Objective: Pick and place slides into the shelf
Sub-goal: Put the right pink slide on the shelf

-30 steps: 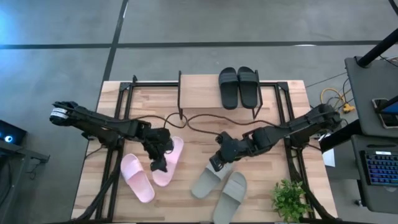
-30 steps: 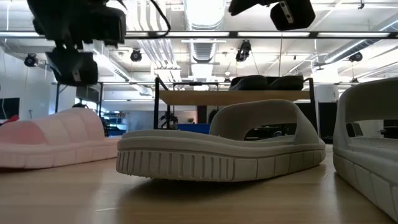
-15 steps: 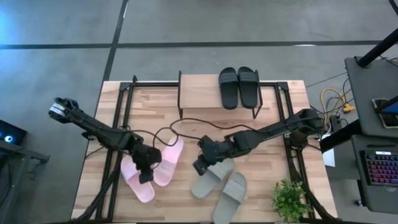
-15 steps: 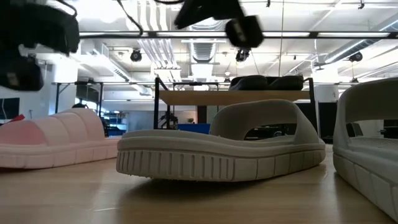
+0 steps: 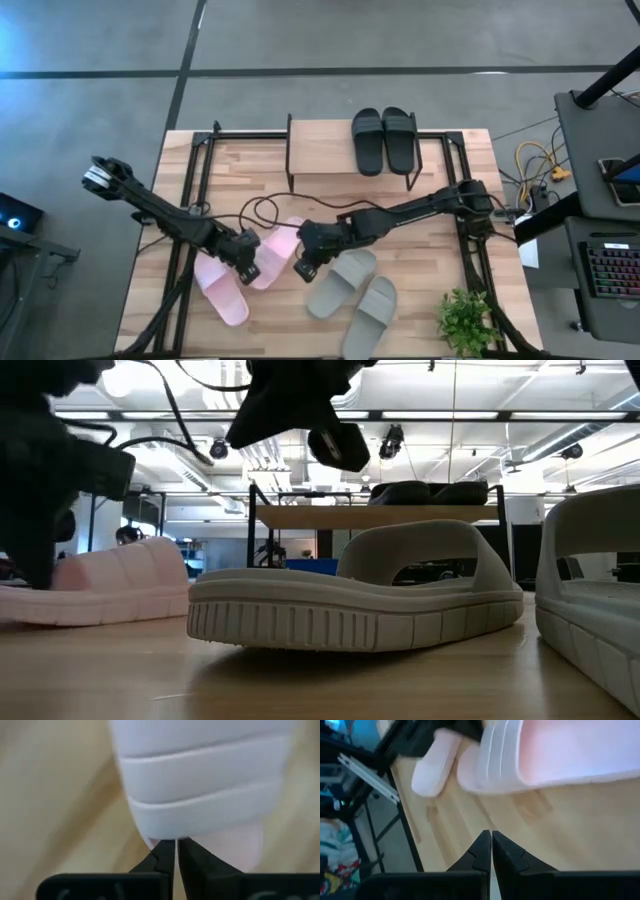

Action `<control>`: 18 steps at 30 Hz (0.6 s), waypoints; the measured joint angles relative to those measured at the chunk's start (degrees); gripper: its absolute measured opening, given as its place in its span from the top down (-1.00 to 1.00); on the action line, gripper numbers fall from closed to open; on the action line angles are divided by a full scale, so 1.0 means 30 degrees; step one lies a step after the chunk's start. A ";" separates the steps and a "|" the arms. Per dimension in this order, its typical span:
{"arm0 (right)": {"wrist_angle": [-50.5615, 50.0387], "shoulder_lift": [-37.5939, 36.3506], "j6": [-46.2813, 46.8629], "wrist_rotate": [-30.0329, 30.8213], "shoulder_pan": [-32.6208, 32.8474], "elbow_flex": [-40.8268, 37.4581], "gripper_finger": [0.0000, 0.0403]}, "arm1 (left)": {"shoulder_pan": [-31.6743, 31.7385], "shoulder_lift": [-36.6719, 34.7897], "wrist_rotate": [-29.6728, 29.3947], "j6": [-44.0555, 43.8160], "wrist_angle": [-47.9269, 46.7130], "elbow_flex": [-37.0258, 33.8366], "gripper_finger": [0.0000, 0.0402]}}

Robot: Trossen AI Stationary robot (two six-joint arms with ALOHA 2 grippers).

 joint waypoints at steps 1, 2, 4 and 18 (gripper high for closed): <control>-0.0008 0.0107 -0.0043 -0.0058 0.0016 0.0153 0.96 | 0.0036 0.0050 -0.0578 -0.0337 0.0021 -0.0135 0.97; 0.0017 0.0204 -0.0067 -0.0082 0.0031 0.0243 0.96 | 0.0075 0.0058 -0.1301 -0.0499 -0.0070 -0.0241 0.97; -0.0019 0.0268 -0.0119 -0.0099 0.0035 0.0288 0.96 | 0.0180 0.0160 -0.2829 -0.0554 -0.0056 -0.0263 0.97; -0.0019 0.0261 -0.0043 0.0150 -0.0350 0.0281 0.96 | 0.1330 -0.1232 -0.9905 -0.1971 -0.0304 -0.0210 0.97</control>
